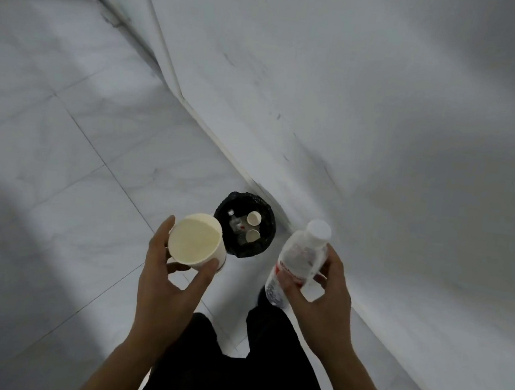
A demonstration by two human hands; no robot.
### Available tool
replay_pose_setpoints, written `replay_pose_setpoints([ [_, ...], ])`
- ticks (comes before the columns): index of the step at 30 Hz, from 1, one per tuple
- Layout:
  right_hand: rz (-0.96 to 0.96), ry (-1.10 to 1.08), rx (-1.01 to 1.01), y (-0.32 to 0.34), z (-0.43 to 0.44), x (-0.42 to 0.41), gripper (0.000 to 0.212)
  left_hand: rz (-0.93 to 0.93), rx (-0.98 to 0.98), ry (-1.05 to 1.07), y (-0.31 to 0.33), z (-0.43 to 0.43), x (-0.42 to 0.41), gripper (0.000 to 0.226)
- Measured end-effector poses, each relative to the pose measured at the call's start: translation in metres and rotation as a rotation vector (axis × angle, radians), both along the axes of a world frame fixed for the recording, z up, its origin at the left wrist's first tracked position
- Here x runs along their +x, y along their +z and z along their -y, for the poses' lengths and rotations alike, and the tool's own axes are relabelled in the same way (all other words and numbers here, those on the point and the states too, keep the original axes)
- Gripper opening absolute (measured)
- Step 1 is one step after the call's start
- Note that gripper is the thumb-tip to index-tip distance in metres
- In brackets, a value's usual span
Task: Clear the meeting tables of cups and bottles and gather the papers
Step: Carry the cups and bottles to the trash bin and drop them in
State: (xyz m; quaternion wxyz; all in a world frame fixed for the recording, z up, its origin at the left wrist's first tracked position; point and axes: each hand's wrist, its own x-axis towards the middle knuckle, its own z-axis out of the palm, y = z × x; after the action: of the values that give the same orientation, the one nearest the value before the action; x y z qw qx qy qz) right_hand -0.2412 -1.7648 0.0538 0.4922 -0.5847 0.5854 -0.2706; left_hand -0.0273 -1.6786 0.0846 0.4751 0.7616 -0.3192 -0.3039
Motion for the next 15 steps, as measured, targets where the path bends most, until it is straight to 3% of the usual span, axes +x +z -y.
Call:
replay_pose_setpoints([
  [7, -0.087, 0.069, 0.106, -0.072, 0.114, 0.030, 0.080, -0.097, 0.170, 0.046, -0.096, 0.089, 0.021, 0.077],
  [11, -0.128, 0.035, 0.141, -0.171, 0.146, 0.055, 0.087, -0.081, 0.310, 0.013, -0.228, 0.128, 0.042, 0.079],
  [15, -0.150, -0.011, 0.146, -0.297, 0.161, 0.079, 0.077, -0.067, 0.481, 0.002, -0.383, 0.151, 0.052, 0.074],
])
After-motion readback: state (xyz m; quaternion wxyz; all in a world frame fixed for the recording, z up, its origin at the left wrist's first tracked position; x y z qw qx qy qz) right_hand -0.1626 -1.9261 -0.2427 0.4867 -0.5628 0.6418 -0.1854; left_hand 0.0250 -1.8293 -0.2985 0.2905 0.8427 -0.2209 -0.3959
